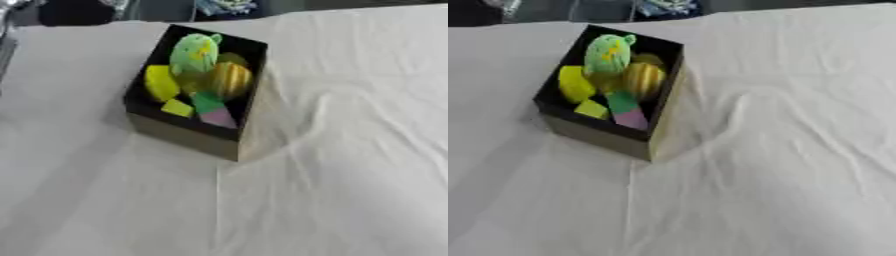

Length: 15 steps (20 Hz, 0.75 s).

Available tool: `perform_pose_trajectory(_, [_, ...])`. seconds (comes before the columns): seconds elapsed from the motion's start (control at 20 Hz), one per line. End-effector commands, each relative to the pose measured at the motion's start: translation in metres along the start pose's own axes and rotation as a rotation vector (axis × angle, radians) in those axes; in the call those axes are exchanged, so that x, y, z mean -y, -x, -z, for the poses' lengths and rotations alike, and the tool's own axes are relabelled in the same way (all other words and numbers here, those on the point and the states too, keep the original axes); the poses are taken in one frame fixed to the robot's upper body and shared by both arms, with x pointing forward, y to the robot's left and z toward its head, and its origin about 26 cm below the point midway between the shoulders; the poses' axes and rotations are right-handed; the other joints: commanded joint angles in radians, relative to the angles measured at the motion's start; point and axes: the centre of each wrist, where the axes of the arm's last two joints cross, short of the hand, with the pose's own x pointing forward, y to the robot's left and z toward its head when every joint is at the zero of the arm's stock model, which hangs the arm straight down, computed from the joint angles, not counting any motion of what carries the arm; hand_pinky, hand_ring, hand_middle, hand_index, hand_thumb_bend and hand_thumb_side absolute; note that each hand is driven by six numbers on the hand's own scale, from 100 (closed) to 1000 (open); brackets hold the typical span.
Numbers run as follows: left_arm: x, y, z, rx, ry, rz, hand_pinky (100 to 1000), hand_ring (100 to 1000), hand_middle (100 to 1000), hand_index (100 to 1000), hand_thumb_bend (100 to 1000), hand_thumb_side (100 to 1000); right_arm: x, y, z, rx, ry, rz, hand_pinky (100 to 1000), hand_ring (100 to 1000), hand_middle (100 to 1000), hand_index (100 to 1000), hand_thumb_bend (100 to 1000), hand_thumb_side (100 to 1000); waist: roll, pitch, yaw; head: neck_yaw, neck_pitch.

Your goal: Pick up objects on the table and place them in the box.

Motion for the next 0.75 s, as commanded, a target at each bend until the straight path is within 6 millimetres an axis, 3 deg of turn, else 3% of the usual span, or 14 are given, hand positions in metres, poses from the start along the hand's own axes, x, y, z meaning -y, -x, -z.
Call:
perform_pose_trajectory(0.05, [-0.026, 0.002, -0.018, 0.008, -0.247, -0.074, 788, 767, 754, 882, 100, 439, 0.009, -0.008, 0.002, 0.028, 0.022, -0.031, 848, 797, 631, 764, 100, 773, -0.002, -0.028, 0.002, -0.002, 0.005])
perform_pose_trajectory(0.15, [-0.025, 0.009, -0.028, -0.005, -0.346, -0.135, 778, 756, 740, 921, 100, 479, 0.010, -0.007, 0.001, 0.027, 0.029, -0.029, 849, 797, 631, 763, 100, 772, -0.008, -0.024, 0.003, 0.000, 0.005])
perform_pose_trajectory(0.75, [-0.009, 0.041, -0.057, -0.031, -0.706, -0.347, 784, 788, 777, 918, 100, 512, 0.006, 0.004, -0.009, 0.073, 0.108, 0.019, 850, 795, 629, 757, 100, 736, -0.039, -0.001, 0.004, 0.000, 0.003])
